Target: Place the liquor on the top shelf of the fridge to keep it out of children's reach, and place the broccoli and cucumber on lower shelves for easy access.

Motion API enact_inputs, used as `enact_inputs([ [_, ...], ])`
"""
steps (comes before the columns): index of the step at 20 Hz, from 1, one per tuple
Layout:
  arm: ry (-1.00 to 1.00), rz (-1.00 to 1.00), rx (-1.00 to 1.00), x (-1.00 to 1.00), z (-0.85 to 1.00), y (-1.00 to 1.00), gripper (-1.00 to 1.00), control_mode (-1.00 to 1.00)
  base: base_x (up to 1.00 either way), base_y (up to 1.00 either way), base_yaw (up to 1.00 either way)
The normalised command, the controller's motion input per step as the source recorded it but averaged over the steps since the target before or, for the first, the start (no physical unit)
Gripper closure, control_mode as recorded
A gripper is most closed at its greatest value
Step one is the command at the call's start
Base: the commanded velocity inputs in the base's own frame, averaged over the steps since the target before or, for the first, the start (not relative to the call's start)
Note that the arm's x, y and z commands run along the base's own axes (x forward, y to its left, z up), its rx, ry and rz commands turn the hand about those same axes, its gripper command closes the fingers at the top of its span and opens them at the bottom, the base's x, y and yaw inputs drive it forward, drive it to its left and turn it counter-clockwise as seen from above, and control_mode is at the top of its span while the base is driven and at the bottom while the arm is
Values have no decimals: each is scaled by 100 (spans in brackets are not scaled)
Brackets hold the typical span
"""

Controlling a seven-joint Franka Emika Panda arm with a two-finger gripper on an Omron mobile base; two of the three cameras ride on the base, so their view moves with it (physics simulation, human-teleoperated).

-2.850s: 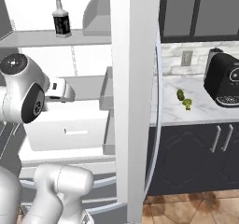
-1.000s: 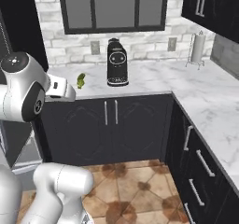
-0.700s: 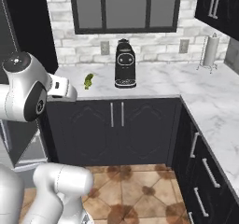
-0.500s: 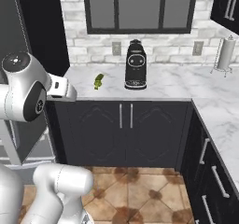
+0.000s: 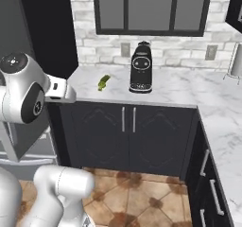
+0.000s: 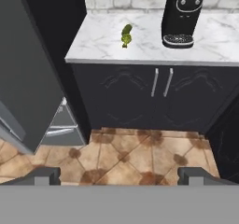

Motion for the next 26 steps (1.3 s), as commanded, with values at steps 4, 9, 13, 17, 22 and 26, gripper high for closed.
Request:
enact_inputs([
  [4, 0, 0, 0, 0, 0, 0, -100, 100, 39, -46, 8],
  [9, 0, 0, 0, 0, 0, 0, -100, 100, 65, -5, 7],
  [13, 0, 0, 0, 0, 0, 0, -100, 100, 71, 0, 7],
  [17, 0, 0, 0, 0, 0, 0, -100, 100, 69, 0, 8],
  [22, 0, 0, 0, 0, 0, 0, -100, 100, 60, 0, 11],
  [26, 0, 0, 0, 0, 0, 0, -100, 100, 52, 0, 13],
])
